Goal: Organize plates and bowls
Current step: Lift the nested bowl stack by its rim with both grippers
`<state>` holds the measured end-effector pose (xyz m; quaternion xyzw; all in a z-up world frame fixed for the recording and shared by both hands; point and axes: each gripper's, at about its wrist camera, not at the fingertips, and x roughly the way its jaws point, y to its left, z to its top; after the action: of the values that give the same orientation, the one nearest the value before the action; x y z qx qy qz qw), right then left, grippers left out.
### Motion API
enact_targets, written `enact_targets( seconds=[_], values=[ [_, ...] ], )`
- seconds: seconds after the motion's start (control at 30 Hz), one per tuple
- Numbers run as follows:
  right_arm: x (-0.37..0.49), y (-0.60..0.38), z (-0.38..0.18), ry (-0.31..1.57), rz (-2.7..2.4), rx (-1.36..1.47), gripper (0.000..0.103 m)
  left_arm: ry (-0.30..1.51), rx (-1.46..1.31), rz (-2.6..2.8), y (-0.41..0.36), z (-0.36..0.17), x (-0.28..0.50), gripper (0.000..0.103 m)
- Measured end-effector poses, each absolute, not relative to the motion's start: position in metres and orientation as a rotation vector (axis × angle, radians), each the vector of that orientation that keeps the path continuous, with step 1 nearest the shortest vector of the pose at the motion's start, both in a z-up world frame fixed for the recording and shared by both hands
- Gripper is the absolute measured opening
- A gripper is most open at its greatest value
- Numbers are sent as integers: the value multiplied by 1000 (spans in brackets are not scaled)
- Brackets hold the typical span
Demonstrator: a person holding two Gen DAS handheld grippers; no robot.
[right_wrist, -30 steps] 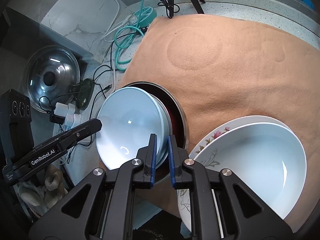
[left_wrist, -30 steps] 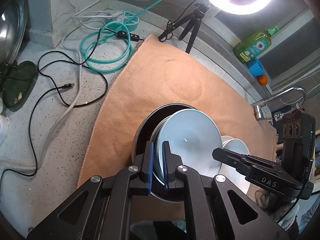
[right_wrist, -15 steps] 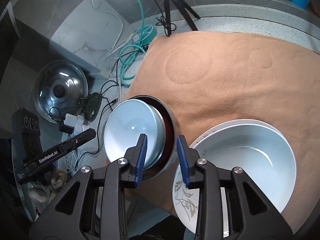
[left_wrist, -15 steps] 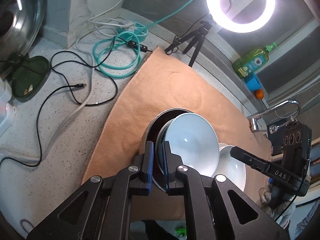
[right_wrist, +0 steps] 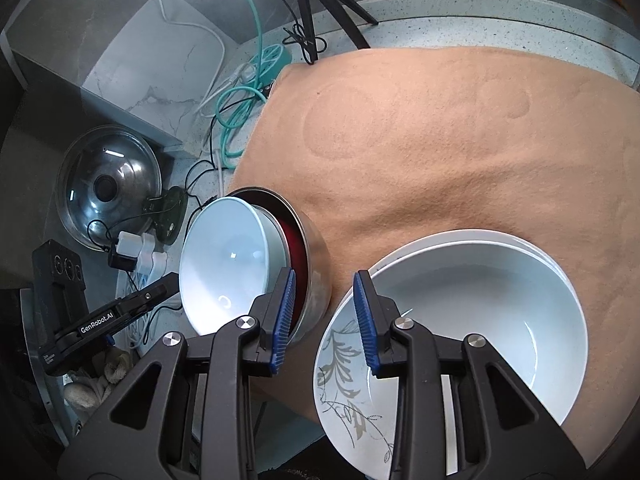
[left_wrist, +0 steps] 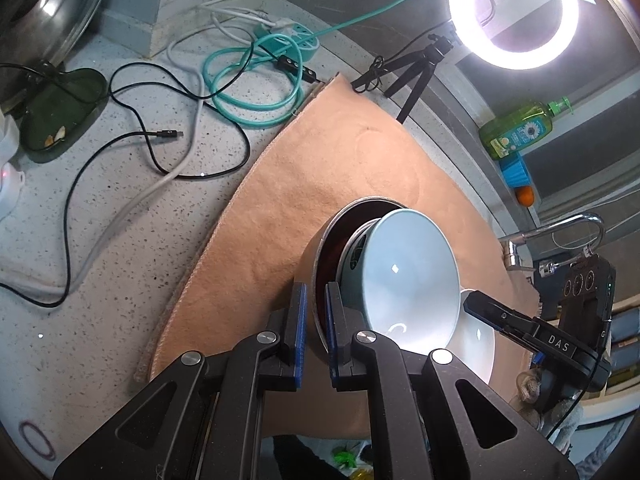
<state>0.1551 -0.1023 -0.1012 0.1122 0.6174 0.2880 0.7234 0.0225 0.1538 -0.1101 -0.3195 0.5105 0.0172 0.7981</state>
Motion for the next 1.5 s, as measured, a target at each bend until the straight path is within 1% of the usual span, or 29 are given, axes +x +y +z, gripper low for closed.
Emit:
enact_targets(
  seconds=[0.2,0.37,0.57,0.67,0.77,1.23,1.5],
  values=[
    [159,-97,-112,1392,637,266,31,1113,-679,42,154,-116,27,8],
    [161,-93,-117,1406,634,258,21,1127,-674,35,153,-121,31,8],
    [163,-86,-122,1421,649,256,19,1134,-672,34,152,-124,35,8],
    [163,-80,-124,1429,661,241,14,1138,-669,31,151,-126,36,8],
    [163,-75,-128,1442,659,236,12,1141,-663,34,150,-128,37,8],
    [162,-76,-128,1452,652,252,10,1129,-642,35,146,-116,34,8],
    [153,-88,-103,1415,664,258,10,1083,-625,10,138,-91,31,8]
  ],
)
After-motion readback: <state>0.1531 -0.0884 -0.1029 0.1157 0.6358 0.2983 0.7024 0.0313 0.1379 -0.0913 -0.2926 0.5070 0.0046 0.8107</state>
